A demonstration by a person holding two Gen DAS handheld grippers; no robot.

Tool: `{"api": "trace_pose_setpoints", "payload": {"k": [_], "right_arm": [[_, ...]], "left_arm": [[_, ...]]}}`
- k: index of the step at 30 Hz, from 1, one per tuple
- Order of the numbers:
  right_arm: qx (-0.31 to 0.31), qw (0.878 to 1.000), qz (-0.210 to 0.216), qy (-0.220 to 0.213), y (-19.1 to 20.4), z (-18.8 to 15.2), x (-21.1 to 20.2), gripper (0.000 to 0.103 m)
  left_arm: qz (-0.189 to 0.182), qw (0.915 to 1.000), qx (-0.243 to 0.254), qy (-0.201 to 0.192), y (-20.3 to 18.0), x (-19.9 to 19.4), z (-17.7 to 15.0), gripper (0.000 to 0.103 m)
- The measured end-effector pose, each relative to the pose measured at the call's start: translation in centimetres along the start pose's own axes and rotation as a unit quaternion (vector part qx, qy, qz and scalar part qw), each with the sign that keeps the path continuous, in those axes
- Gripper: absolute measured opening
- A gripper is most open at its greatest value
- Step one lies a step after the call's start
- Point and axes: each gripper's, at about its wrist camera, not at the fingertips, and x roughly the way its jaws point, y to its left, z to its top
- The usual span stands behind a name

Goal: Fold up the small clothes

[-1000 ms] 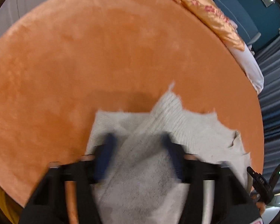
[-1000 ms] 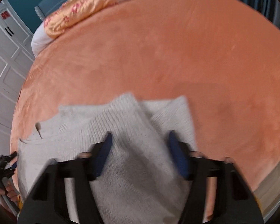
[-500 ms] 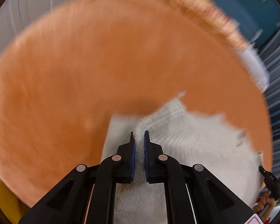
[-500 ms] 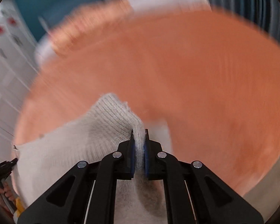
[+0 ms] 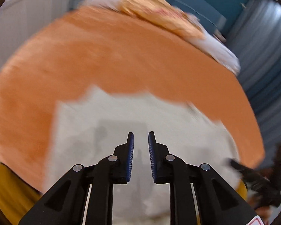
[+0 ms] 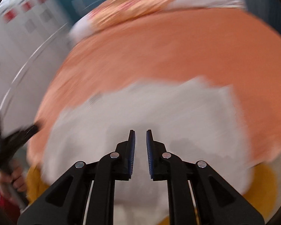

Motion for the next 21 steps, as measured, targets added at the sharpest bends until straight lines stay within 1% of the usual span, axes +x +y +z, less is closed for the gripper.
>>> {"api": "trace_pose_setpoints", "payload": {"k": [2, 3, 4, 5, 6, 7, 8, 9, 10, 11, 12, 13, 14, 15, 16, 17, 18, 20, 21], "right_arm": [[-0.047, 0.998, 0.008, 0.042, 2.7, -2.3, 2.5, 0.012], [-0.060, 0.996, 0.005, 0.064, 3.0, -3.2, 3.6, 0.012], [-0.063, 0.995, -0.005, 0.075, 2.7, -3.6, 4.2, 0.011], [-0.061, 0.994, -0.028, 0.087, 1.8, -4.1, 4.8, 0.009], [-0.055, 0.994, -0.043, 0.090, 0.6, -4.4, 4.6, 0.008], [-0.032, 0.995, -0.048, 0.087, -1.6, -4.6, 3.6, 0.005], [-0.015, 0.995, -0.055, 0.085, -3.0, -4.8, 2.9, 0.005], [0.007, 0.993, -0.082, 0.082, -5.2, -4.9, 1.8, 0.005], [0.016, 0.991, -0.106, 0.081, -6.4, -5.0, 1.3, 0.006], [0.026, 0.983, -0.162, 0.083, -8.8, -5.5, 0.4, 0.007], [0.040, 0.977, -0.192, 0.090, -10.5, -6.0, 0.0, 0.006], [0.080, 0.974, -0.188, 0.097, -12.8, -6.4, -0.8, 0.002], [0.107, 0.976, -0.166, 0.092, -13.6, -6.4, -1.3, 0.000], [0.121, 0.978, -0.154, 0.078, -13.8, -6.2, -2.3, 0.000], [0.112, 0.979, -0.158, 0.064, -13.2, -5.8, -2.9, 0.004], [0.090, 0.982, -0.162, 0.041, -11.8, -5.2, -3.7, 0.007], [0.072, 0.986, -0.151, 0.021, -10.4, -4.5, -4.2, 0.007], [0.061, 0.989, -0.131, 0.009, -9.3, -3.5, -3.9, 0.007], [0.056, 0.990, -0.129, 0.015, -9.1, -3.3, -3.0, 0.008]], "left_arm": [[0.003, 0.9987, 0.026, 0.044, -1.7, 2.4, -2.6, 0.016], [0.007, 0.9978, 0.031, 0.057, -1.8, 3.1, -3.4, 0.016], [0.021, 0.9966, 0.034, 0.072, -1.5, 3.8, -4.4, 0.016], [0.038, 0.9951, 0.036, 0.084, -0.8, 4.3, -5.0, 0.016], [0.052, 0.9943, 0.028, 0.088, 0.6, 4.4, -5.7, 0.016], [0.050, 0.9950, 0.009, 0.086, 2.2, 3.9, -6.0, 0.011], [0.049, 0.9950, -0.006, 0.087, 3.3, 3.5, -6.2, 0.008], [0.062, 0.9939, -0.028, 0.087, 5.1, 2.7, -6.4, 0.008], [0.084, 0.9920, -0.040, 0.085, 6.5, 2.2, -6.6, 0.007], [0.100, 0.9904, -0.048, 0.083, 7.7, 1.6, -6.9, 0.008], [0.118, 0.9878, -0.059, 0.082, 9.3, 0.9, -7.3, 0.006], [0.108, 0.9879, -0.075, 0.082, 10.4, 0.6, -7.6, 0.007], [0.088, 0.9880, -0.096, 0.082, 11.6, 0.2, -7.7, 0.007], [0.076, 0.9871, -0.114, 0.083, 12.0, 0.0, -7.7, 0.007], [0.076, 0.9869, -0.117, 0.081, 11.9, -0.1, -7.6, 0.007], [0.080, 0.9874, -0.113, 0.077, 11.4, -0.1, -7.4, 0.007], [0.087, 0.9878, -0.106, 0.075, 11.0, -0.1, -7.5, 0.007], [0.104, 0.9876, -0.089, 0.077, 10.3, 0.6, -7.6, 0.007], [0.110, 0.9873, -0.083, 0.078, 9.5, 0.8, -7.5, 0.007]]}}
